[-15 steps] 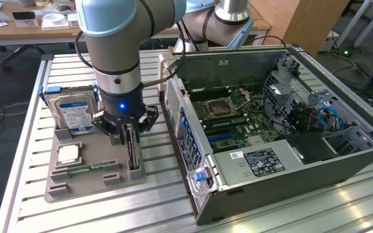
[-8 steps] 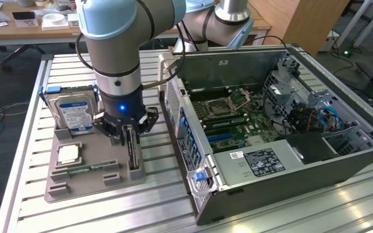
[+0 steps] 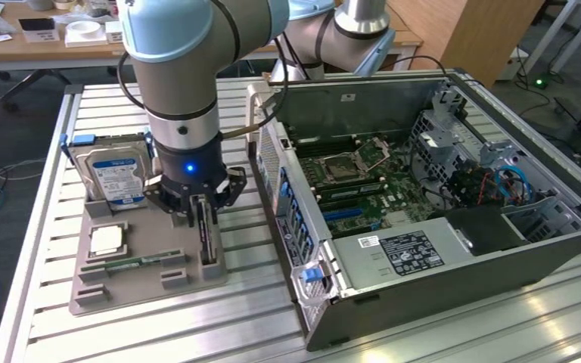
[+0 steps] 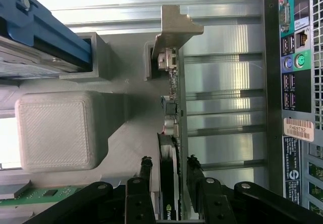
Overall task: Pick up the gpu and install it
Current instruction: 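Pick up the gpu and move the gpu toward the slot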
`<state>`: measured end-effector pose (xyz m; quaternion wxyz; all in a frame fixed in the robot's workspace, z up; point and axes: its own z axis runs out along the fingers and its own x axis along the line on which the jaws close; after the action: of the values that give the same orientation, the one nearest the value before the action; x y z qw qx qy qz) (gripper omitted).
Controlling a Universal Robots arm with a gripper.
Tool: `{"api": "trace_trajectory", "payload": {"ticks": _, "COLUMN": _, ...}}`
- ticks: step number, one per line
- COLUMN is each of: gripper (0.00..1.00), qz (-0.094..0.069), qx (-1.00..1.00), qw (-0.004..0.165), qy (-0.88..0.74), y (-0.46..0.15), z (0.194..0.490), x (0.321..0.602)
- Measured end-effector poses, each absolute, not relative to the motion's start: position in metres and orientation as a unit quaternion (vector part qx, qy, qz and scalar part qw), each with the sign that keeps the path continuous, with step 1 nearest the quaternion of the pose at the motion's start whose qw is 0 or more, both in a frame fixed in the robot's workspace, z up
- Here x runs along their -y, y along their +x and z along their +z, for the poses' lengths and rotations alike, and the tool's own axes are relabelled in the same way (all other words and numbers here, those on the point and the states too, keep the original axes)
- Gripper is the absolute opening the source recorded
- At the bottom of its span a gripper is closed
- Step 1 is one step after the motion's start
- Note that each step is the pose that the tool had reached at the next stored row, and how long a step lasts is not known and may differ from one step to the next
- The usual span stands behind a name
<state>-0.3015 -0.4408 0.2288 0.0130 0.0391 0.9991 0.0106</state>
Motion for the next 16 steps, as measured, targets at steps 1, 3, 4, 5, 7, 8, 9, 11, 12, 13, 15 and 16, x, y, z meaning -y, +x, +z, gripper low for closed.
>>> {"api": "trace_trajectory", "payload": {"ticks": 1, "gripper": 0.42, "qz": 0.011, "qx": -0.999, "qw": 0.013, "qy": 0.039, "y": -0.3015, "z": 0.2289, "x": 0.4408}}
{"api": "trace_trajectory", "payload": {"ticks": 3, "gripper": 0.42, "qz": 0.011, "qx": -0.999, "qw": 0.013, "qy": 0.039, "y": -0.3015, "z": 0.2288, "x": 0.4408}}
{"api": "trace_trajectory", "payload": {"ticks": 4, "gripper": 0.42, "qz": 0.011, "qx": -0.999, "qw": 0.013, "qy": 0.039, "y": -0.3015, "z": 0.2288, "x": 0.4408}}
{"api": "trace_trajectory", "payload": {"ticks": 5, "gripper": 0.42, "qz": 0.011, "qx": -0.999, "qw": 0.013, "qy": 0.039, "y": -0.3015, "z": 0.2288, "x": 0.4408}}
{"api": "trace_trajectory", "payload": {"ticks": 7, "gripper": 0.42, "qz": 0.011, "qx": -0.999, "qw": 0.013, "qy": 0.039, "y": -0.3015, "z": 0.2288, "x": 0.4408}}
{"api": "trace_trajectory", "payload": {"ticks": 8, "gripper": 0.42, "qz": 0.011, "qx": -0.999, "qw": 0.013, "qy": 0.039, "y": -0.3015, "z": 0.2288, "x": 0.4408}}
{"api": "trace_trajectory", "payload": {"ticks": 9, "gripper": 0.42, "qz": 0.011, "qx": -0.999, "qw": 0.013, "qy": 0.039, "y": -0.3015, "z": 0.2288, "x": 0.4408}}
{"api": "trace_trajectory", "payload": {"ticks": 11, "gripper": 0.34, "qz": 0.011, "qx": -0.999, "qw": 0.013, "qy": 0.039, "y": -0.3015, "z": 0.2288, "x": 0.4408}}
{"api": "trace_trajectory", "payload": {"ticks": 12, "gripper": 0.34, "qz": 0.011, "qx": -0.999, "qw": 0.013, "qy": 0.039, "y": -0.3015, "z": 0.2289, "x": 0.4408}}
{"api": "trace_trajectory", "payload": {"ticks": 13, "gripper": 0.28, "qz": 0.011, "qx": -0.999, "qw": 0.013, "qy": 0.039, "y": -0.3015, "z": 0.2288, "x": 0.4408}}
{"api": "trace_trajectory", "payload": {"ticks": 15, "gripper": 0.26, "qz": 0.011, "qx": -0.999, "qw": 0.013, "qy": 0.039, "y": -0.3015, "z": 0.2288, "x": 0.4408}}
{"api": "trace_trajectory", "payload": {"ticks": 16, "gripper": 0.26, "qz": 0.011, "qx": -0.999, "qw": 0.013, "qy": 0.039, "y": -0.3015, "z": 0.2288, "x": 0.4408}}
